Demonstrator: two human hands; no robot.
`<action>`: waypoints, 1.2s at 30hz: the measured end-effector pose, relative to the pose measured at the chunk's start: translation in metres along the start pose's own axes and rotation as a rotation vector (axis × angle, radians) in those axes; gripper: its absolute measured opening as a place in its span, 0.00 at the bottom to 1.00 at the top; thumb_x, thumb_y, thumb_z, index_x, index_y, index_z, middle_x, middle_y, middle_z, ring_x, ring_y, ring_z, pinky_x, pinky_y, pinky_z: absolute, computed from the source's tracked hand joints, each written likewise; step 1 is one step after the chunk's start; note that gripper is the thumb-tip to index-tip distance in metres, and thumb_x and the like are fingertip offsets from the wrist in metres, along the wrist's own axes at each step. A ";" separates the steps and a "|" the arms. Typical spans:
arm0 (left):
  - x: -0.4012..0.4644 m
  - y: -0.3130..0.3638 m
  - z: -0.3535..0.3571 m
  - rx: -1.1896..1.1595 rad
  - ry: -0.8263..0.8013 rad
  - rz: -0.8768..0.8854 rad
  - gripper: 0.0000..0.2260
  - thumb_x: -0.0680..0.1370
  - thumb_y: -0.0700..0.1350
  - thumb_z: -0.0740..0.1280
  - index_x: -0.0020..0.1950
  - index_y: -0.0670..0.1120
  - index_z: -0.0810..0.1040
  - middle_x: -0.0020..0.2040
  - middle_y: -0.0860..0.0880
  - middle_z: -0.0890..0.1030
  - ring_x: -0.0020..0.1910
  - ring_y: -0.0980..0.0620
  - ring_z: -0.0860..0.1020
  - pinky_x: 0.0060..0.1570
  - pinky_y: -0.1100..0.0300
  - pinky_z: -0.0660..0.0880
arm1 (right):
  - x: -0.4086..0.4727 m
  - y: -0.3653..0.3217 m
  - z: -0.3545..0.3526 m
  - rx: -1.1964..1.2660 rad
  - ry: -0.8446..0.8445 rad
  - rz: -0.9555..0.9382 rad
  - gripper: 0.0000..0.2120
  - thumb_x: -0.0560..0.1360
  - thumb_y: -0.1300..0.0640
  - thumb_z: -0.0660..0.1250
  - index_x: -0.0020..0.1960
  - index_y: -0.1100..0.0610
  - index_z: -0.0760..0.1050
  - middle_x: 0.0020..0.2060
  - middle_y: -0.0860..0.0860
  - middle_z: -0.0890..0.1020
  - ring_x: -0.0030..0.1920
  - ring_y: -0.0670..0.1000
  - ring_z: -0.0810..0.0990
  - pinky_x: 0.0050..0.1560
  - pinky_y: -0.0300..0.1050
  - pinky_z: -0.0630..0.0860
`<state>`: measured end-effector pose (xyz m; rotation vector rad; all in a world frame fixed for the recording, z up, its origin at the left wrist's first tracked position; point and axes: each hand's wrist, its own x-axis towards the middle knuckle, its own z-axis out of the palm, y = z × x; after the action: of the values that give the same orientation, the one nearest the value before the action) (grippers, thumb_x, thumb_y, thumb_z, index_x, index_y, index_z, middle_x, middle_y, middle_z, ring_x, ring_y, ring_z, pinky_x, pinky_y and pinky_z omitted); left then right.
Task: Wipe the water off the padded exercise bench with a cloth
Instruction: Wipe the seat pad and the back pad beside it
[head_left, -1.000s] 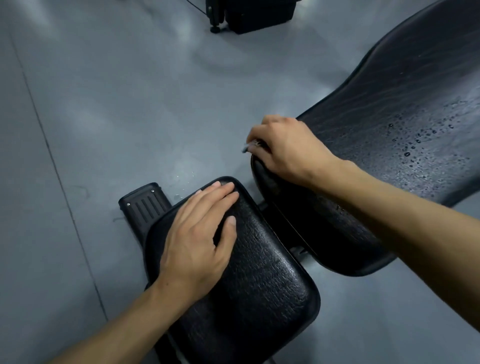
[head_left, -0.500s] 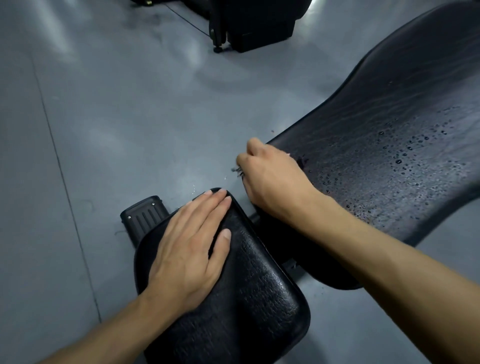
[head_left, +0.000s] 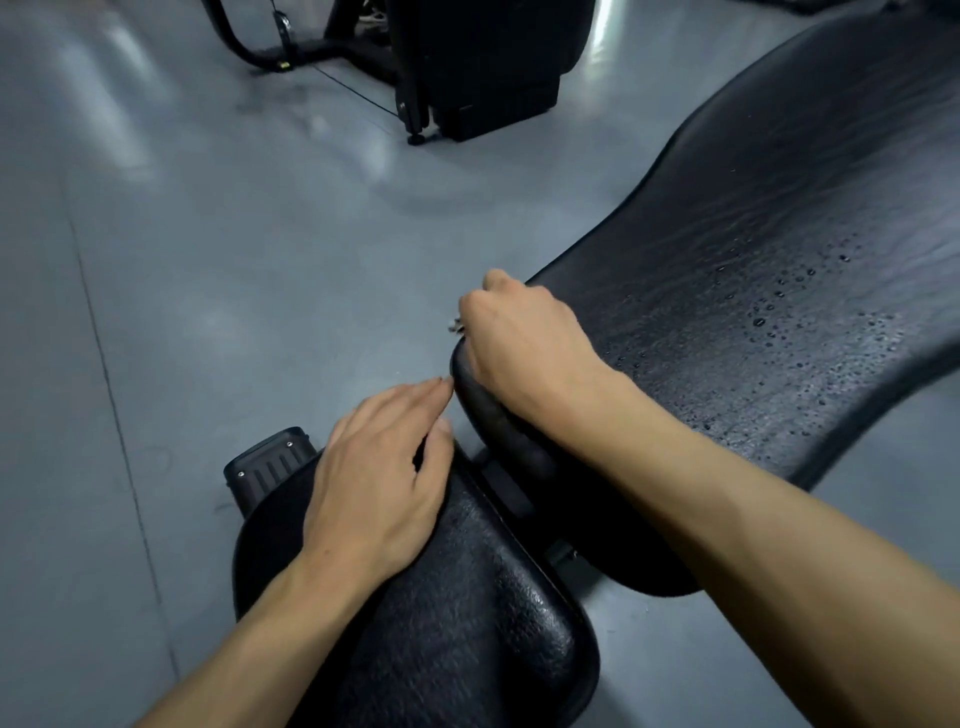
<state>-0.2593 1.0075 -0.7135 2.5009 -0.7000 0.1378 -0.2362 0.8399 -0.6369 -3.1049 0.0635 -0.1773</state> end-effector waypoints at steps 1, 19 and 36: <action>-0.001 -0.001 -0.001 -0.007 0.004 -0.001 0.21 0.83 0.55 0.54 0.74 0.55 0.75 0.71 0.60 0.76 0.72 0.59 0.70 0.73 0.58 0.62 | 0.006 0.011 -0.002 -0.009 0.016 0.038 0.06 0.80 0.65 0.61 0.55 0.59 0.74 0.48 0.55 0.68 0.51 0.64 0.78 0.42 0.51 0.65; 0.001 -0.004 0.002 -0.033 0.016 0.027 0.23 0.83 0.58 0.52 0.74 0.56 0.75 0.70 0.62 0.76 0.72 0.58 0.71 0.73 0.55 0.65 | 0.008 0.021 -0.004 -0.002 0.058 0.121 0.10 0.80 0.64 0.61 0.59 0.60 0.75 0.54 0.58 0.73 0.55 0.64 0.79 0.46 0.53 0.72; 0.001 -0.007 0.003 -0.050 0.011 0.038 0.23 0.83 0.59 0.52 0.74 0.56 0.75 0.71 0.63 0.75 0.73 0.58 0.70 0.74 0.50 0.67 | 0.021 0.041 -0.009 0.019 0.033 0.116 0.08 0.81 0.60 0.61 0.57 0.58 0.76 0.56 0.59 0.78 0.54 0.65 0.79 0.46 0.51 0.69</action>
<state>-0.2551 1.0103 -0.7188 2.4381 -0.7374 0.1454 -0.2181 0.7978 -0.6266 -3.0687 0.2401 -0.2242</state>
